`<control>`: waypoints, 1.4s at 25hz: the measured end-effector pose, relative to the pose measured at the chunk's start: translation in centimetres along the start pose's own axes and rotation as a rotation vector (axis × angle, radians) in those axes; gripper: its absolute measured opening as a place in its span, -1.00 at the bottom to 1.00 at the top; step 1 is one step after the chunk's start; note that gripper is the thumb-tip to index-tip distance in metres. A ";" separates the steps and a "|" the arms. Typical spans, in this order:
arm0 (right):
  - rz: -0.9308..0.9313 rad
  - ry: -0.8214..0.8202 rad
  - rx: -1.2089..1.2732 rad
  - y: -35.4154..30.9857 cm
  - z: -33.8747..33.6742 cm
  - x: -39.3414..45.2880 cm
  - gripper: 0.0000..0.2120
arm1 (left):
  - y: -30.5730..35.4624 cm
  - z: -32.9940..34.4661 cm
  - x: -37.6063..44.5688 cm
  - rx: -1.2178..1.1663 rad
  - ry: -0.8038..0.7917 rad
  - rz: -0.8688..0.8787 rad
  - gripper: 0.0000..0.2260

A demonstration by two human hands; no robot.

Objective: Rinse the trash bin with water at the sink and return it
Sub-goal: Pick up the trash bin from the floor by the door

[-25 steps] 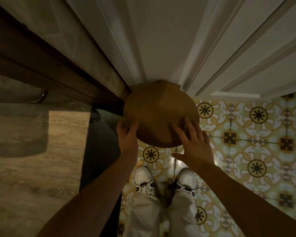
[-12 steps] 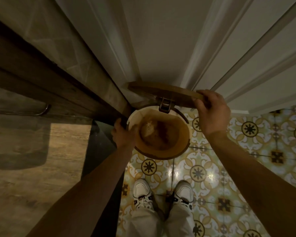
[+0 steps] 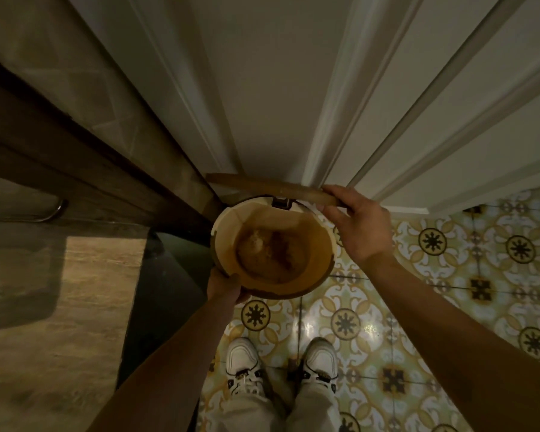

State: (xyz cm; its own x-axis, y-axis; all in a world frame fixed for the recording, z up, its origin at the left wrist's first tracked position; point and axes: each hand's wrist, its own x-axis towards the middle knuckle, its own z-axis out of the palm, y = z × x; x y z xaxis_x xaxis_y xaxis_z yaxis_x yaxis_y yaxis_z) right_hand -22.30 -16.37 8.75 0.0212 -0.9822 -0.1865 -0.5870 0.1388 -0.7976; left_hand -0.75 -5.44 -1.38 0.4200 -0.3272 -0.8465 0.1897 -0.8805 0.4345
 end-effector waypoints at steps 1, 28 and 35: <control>0.020 -0.016 -0.021 0.0 -0.1 -0.2 -0.67 | 0.1 -0.4 -1.2 0.020 0.019 0.035 -0.77; 0.029 -0.311 -0.138 -10.5 -27.2 -31.9 -0.04 | -0.6 -6.9 -45.2 0.083 0.004 0.238 -0.71; 0.021 0.126 -0.264 -7.3 -46.5 -42.7 -0.62 | 1.1 4.9 -64.3 0.086 -0.301 0.396 -0.79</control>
State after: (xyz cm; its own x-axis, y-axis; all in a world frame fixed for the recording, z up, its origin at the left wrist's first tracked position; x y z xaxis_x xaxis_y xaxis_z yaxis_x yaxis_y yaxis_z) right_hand -56.54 18.71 49.17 -0.0837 -0.9898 -0.1154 -0.7767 0.1373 -0.6147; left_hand -31.90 12.91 51.99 0.1676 -0.7148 -0.6789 -0.0114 -0.6900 0.7237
